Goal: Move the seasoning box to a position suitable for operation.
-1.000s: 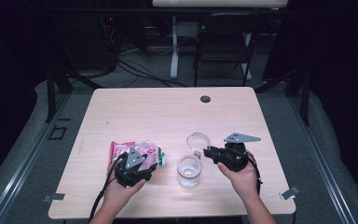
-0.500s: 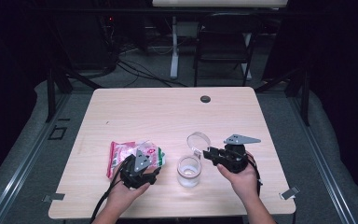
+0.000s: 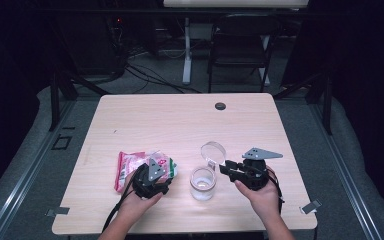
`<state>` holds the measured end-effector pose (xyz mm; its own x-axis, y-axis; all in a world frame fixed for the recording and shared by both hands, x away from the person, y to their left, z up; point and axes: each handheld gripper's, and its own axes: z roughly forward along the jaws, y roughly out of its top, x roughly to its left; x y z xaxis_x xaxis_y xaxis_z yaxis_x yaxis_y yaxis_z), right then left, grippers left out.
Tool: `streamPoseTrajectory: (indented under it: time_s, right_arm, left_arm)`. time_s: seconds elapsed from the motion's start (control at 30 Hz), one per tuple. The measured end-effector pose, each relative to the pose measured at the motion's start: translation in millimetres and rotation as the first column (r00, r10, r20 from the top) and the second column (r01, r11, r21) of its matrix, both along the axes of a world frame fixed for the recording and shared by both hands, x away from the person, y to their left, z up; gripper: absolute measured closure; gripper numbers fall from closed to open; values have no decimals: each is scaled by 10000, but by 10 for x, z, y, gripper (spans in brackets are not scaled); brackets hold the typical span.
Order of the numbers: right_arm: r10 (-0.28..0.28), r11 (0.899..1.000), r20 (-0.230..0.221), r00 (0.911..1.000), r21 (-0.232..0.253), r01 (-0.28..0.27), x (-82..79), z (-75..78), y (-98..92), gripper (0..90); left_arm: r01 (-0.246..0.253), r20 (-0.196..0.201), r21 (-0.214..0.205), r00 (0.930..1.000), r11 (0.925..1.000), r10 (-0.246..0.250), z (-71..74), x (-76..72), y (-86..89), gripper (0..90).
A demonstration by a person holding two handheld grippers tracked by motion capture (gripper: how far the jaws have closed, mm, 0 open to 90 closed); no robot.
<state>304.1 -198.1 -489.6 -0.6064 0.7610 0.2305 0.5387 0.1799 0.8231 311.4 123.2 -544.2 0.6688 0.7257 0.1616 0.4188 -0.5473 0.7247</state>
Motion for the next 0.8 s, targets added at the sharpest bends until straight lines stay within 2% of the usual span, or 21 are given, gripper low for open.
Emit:
streamPoseTrajectory:
  time_s: [0.3, 0.5, 0.63, 0.8]
  right_arm:
    - [-56, 9998, 68, 10000, -187, 57, -71, -5, -20, 663]
    - [-132, 9996, 85, 9999, -247, 135, -95, 4, -57, 663]
    - [-164, 9997, 108, 9998, -203, 166, -104, 2, -62, 663]
    - [-184, 9997, 121, 9998, -180, 187, -112, 3, -64, 663]
  left_arm:
    - [-129, 105, 143, 9999, 9998, 128, -41, 63, -40, 411]
    - [-288, 445, 770, 9987, 9966, 255, -94, 79, -85, 411]
    - [-458, 863, 1409, 9957, 9890, 338, -148, 86, -126, 412]
    - [-741, 962, 1616, 9936, 9841, 590, -186, 109, -129, 463]
